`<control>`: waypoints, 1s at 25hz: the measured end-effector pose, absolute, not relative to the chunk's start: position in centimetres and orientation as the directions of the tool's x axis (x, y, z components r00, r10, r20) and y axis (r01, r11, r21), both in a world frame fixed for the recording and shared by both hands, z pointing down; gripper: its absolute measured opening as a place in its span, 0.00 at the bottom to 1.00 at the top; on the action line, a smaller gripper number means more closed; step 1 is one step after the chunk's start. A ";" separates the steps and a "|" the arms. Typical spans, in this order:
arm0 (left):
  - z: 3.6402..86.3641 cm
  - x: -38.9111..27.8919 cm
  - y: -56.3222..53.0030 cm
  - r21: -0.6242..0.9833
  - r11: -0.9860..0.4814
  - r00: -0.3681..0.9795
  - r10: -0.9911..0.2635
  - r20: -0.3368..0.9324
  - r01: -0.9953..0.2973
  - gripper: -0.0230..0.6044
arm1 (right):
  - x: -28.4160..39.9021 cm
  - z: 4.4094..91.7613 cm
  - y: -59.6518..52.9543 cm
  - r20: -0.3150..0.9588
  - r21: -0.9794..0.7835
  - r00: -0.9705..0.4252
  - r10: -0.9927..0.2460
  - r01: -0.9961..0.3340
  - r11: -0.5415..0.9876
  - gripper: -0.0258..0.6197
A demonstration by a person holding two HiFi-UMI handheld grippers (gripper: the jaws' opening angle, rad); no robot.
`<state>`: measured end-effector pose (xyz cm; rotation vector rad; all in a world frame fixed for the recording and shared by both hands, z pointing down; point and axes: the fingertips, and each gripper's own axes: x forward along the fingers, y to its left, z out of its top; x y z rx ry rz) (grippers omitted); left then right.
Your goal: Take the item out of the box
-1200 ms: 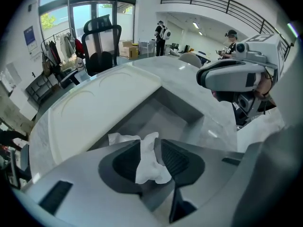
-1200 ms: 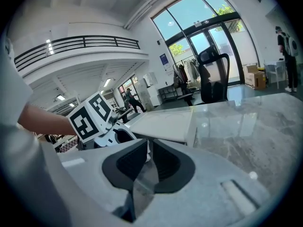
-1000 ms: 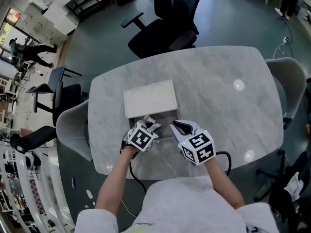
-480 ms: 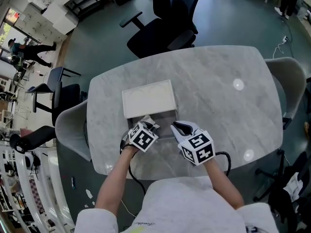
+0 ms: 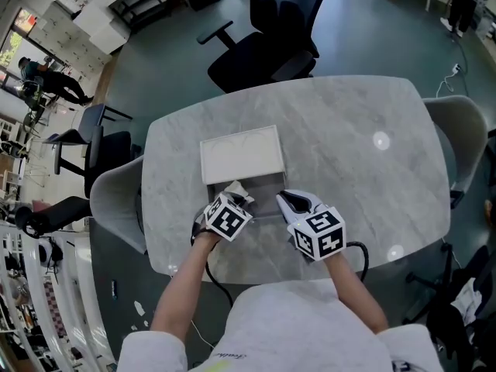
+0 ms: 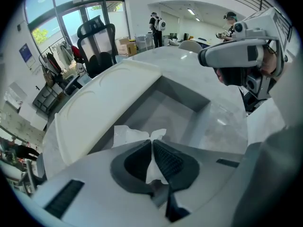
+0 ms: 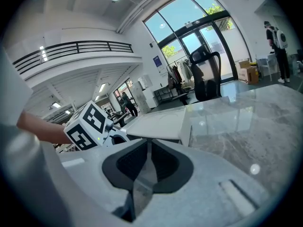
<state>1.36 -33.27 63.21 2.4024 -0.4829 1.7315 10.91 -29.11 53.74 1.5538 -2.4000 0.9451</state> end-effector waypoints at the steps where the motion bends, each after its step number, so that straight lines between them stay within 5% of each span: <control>1: 63.1 1.3 -33.2 -0.075 -0.937 0.289 -0.181 0.940 -0.342 0.07 | 11.0 53.6 -29.0 0.421 -0.430 -0.460 -0.782 -0.860 0.275 0.08; 15: 59.5 0.5 -31.8 -0.100 -0.912 0.389 -0.266 0.882 -0.397 0.07 | 9.1 51.4 -27.3 0.378 -0.368 -0.468 -0.799 -0.868 0.335 0.07; 25: 54.3 -2.5 -31.9 -0.140 -0.819 0.470 -0.450 0.759 -0.557 0.07 | 5.8 48.9 -26.5 0.330 -0.322 -0.507 -0.796 -0.853 0.410 0.07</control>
